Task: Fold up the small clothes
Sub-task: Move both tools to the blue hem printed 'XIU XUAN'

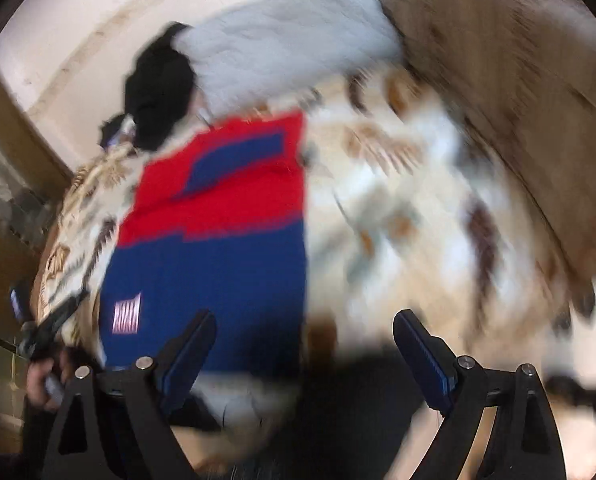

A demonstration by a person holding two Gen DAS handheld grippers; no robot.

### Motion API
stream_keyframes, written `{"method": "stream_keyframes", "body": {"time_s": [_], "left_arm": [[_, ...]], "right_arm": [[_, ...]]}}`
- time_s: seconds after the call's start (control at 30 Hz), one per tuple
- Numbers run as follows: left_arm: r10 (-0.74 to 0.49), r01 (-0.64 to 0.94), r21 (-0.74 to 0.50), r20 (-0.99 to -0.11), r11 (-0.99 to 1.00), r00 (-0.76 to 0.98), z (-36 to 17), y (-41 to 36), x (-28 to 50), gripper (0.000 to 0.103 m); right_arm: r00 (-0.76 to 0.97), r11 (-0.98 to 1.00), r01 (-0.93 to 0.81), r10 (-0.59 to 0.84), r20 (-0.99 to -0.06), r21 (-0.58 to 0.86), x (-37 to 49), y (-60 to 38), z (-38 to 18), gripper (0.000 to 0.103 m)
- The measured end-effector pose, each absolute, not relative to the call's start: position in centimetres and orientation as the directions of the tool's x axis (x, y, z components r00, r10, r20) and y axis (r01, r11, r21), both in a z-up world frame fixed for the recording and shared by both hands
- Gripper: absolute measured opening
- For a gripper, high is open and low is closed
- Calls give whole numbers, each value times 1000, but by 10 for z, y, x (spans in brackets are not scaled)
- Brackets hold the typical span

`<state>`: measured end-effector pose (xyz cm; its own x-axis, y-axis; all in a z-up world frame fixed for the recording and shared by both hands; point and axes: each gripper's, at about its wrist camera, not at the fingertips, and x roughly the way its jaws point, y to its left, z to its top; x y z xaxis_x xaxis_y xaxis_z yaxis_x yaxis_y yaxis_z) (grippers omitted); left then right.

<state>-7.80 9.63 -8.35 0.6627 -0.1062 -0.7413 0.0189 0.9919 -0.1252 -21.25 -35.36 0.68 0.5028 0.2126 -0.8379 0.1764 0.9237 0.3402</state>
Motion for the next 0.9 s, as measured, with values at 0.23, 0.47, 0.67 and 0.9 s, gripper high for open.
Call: {"method": "stream_keyframes", "body": {"time_s": [0.23,0.47,0.67,0.9], "left_arm": [[-194,46,-221,-717,974,669,-88,89,-82,76],[-164,81,-148,-736,986,657,-95,82,-92,80],[-121,-25,-181,-748,983,653,-97,106,-95,80],[-128,-38,-183,-809,982,574,-116,106,-104,80]], "right_arm": [[441,560,172,692,-571,811,-254,-269,-94,101],[833,847,73,239,-500,527,-190,-277,-3,102],[687,904,4,309,-658,428,-111,-264,-41,103],[533,904,157,261,-805,398,-113,-325,-129,103]]}}
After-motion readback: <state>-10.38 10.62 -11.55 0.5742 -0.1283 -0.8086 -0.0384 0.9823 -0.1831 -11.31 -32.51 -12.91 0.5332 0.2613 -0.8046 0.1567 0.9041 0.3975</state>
